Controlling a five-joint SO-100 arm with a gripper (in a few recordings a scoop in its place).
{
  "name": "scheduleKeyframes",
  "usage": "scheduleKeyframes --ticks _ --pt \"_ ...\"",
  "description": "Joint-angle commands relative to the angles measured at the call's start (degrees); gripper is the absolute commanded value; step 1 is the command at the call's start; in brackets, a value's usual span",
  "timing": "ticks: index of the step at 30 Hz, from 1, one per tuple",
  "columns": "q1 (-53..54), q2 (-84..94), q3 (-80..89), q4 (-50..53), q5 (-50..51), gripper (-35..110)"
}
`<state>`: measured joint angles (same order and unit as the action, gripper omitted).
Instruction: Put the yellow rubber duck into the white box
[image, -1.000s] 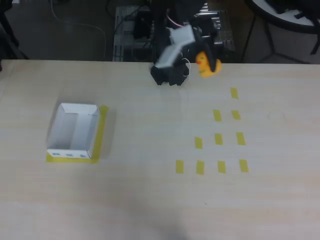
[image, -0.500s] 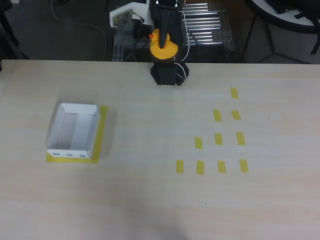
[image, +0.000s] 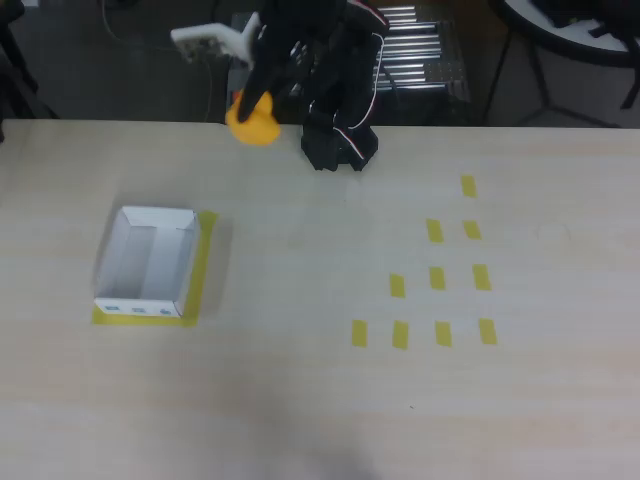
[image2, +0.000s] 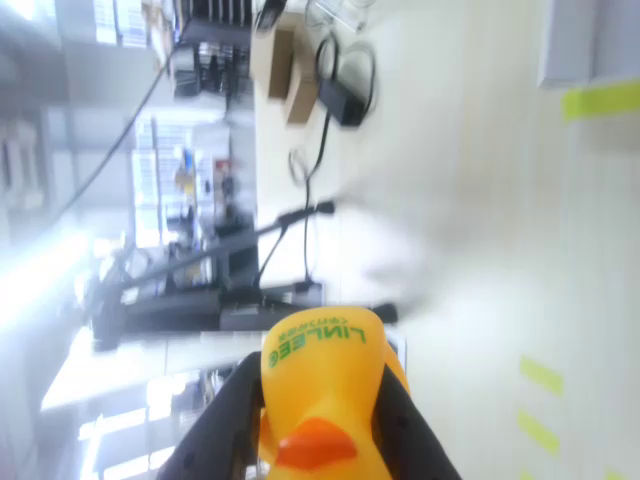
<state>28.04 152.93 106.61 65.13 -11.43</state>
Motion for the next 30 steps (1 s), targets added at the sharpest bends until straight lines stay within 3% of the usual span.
scheduleKeyframes --ticks 1,13,30 --pt "6.8 -0.4 8.1 -10.5 0.3 1" --pt "17.9 -11.1 14.2 -17.8 0.8 0" --pt "24.9 -38.2 6.7 -29.9 -0.4 0"
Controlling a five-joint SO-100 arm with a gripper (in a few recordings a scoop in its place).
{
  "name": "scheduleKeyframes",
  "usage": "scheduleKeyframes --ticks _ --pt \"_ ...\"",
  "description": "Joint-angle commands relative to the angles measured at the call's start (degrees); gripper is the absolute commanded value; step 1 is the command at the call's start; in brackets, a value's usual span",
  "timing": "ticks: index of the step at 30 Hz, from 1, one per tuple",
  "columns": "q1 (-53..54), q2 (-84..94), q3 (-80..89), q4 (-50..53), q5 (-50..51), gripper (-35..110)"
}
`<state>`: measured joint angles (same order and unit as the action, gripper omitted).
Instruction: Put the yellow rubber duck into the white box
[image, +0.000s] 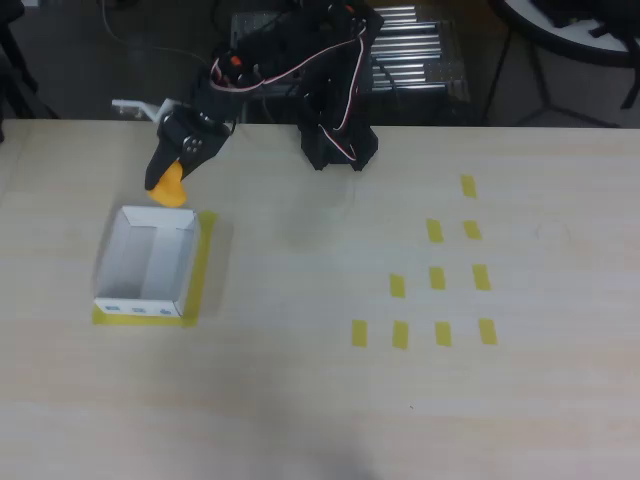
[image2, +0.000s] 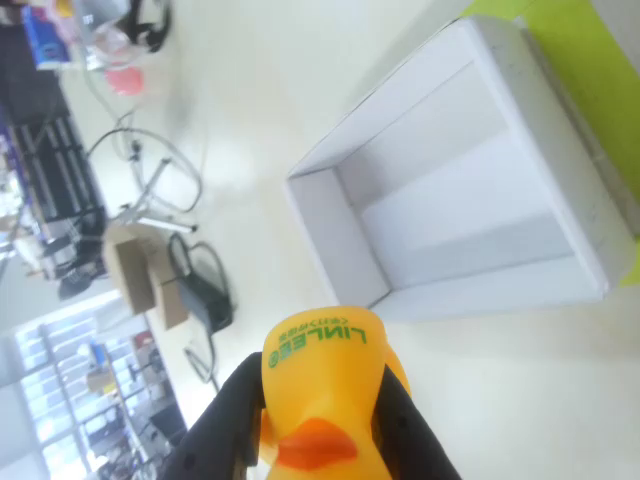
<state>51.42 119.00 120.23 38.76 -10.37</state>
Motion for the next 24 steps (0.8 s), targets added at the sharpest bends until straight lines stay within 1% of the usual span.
scheduleKeyframes --ticks 1,4,9,20,24 --pt "1.7 -5.7 -8.0 -3.5 -1.4 0" --pt "1.9 -9.1 -10.0 -4.0 -1.5 0" --pt "2.0 -12.4 -9.5 -8.3 -1.6 0" --pt "2.5 -17.3 -10.0 -11.6 -2.6 0" --pt "3.1 -18.1 -10.5 -11.9 -2.5 8"
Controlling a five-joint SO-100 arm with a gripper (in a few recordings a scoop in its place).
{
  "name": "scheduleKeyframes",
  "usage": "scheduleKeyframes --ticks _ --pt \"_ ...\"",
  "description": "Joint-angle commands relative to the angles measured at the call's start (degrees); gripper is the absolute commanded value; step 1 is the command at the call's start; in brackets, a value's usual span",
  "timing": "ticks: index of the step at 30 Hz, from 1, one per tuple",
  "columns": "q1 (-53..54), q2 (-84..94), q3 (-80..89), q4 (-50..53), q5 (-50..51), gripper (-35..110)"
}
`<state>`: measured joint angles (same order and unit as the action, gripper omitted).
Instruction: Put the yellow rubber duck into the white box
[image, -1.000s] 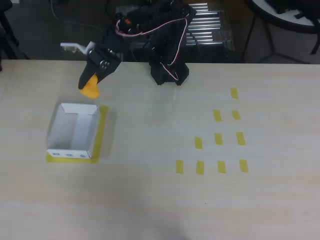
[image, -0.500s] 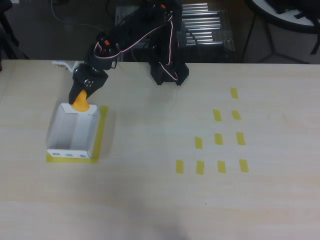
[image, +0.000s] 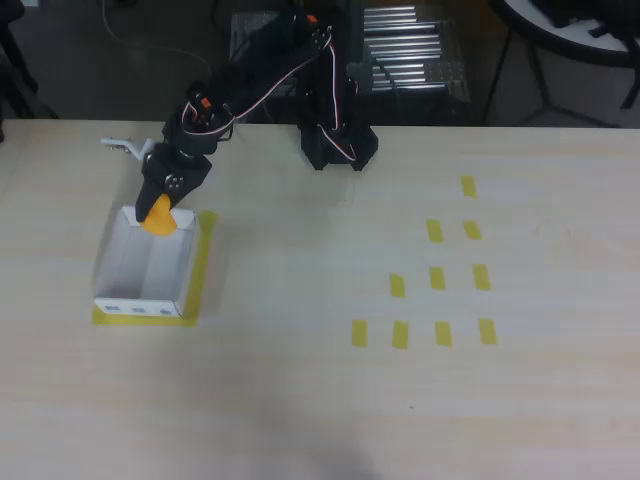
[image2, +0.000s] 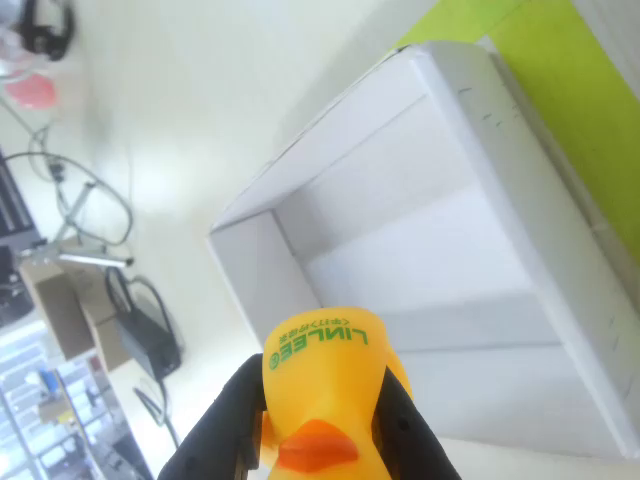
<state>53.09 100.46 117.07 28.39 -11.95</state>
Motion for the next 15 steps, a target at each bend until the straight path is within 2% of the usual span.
scheduleKeyframes --ticks 1,15 --pt "1.5 0.2 -7.6 -1.6 -0.9 9" --pt "1.6 -1.2 -8.3 -3.4 -0.4 23"
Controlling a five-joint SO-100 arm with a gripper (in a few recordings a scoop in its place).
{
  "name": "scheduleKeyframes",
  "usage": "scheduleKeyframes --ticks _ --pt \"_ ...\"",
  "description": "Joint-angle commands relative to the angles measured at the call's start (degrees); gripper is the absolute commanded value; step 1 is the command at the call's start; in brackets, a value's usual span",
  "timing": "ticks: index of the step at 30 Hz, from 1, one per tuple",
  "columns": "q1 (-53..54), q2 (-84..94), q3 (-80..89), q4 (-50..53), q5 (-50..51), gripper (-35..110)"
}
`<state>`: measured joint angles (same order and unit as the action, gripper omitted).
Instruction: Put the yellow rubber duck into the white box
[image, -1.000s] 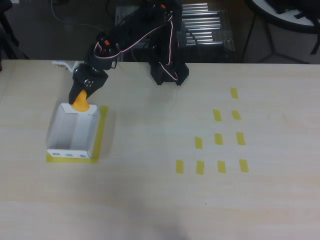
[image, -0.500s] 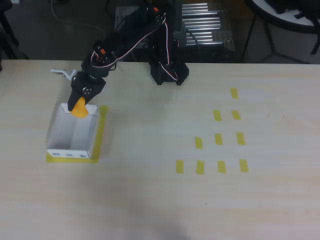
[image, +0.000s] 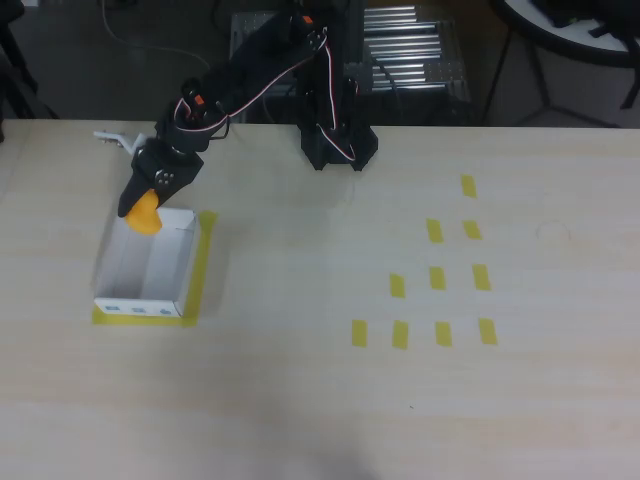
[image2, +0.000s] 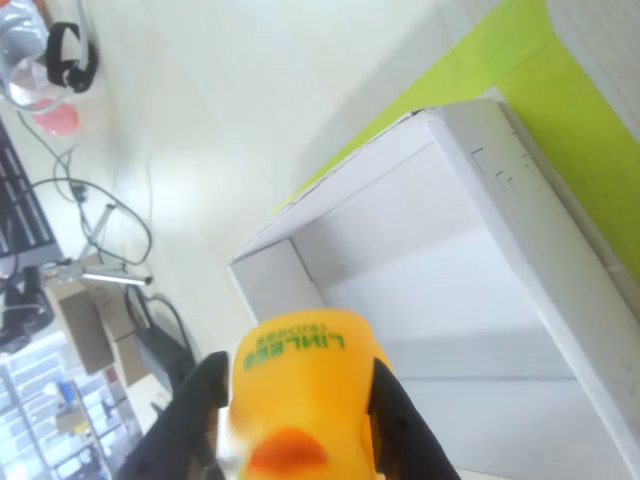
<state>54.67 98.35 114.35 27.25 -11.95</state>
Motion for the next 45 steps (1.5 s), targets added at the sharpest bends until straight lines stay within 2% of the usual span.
scheduleKeyframes --ticks 1,16,20,24,31,45 --pt "-0.1 0.5 -5.8 -2.5 -0.4 24" --pt "-3.1 0.4 -8.9 -2.8 -1.1 25" --pt "-4.7 6.8 -6.2 -1.6 -2.4 16" --pt "-6.8 14.2 -4.7 3.1 -1.8 0" --pt "-10.9 26.6 -4.6 13.2 1.1 0" --pt "-27.2 53.4 -1.8 22.6 14.6 0"
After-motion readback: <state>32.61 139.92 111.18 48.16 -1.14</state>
